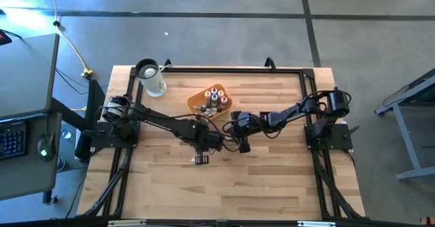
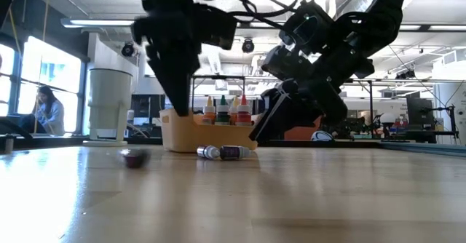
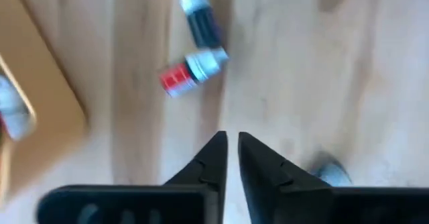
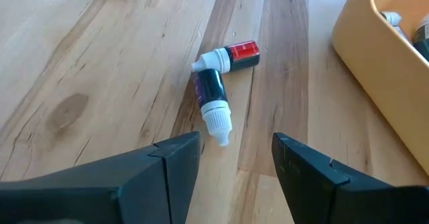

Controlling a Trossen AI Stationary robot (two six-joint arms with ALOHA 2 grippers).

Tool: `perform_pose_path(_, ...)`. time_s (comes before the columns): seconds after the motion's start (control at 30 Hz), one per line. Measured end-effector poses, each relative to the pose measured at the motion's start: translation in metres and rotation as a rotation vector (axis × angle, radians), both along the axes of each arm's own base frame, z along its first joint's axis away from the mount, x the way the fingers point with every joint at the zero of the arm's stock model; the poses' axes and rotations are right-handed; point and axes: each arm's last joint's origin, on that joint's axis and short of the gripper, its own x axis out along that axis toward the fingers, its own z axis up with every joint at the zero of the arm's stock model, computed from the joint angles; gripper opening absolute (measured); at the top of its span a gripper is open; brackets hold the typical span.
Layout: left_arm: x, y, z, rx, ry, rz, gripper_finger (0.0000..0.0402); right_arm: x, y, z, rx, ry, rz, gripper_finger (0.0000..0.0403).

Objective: Pick & Place food coloring
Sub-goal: Put the small red food coloring bottle into the yellow bin

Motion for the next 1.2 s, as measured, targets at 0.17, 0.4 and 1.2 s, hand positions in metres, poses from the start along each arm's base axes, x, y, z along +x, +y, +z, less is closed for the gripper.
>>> perform_pose_path(0.17,-0.005,-0.021,0.009,-0.116,0.045,-0.011,0.0087,-0.001,0.000,-0.001,-0.001,0.011,0.001,0.0181)
perform_pose_path(0.4,-0.018,-0.072,-0.002,-0.077,0.044,-0.073,0.0167,-0.001,0.000,-0.002,-0.002,0.021,0.002,0.0181)
perform_pose_path(1.2,-0.022,-0.075,-0.056,0.048,0.092,-0.035,0.0230,0.000,0.000,-0.001,-0.018,0.006,0.015,0.0181)
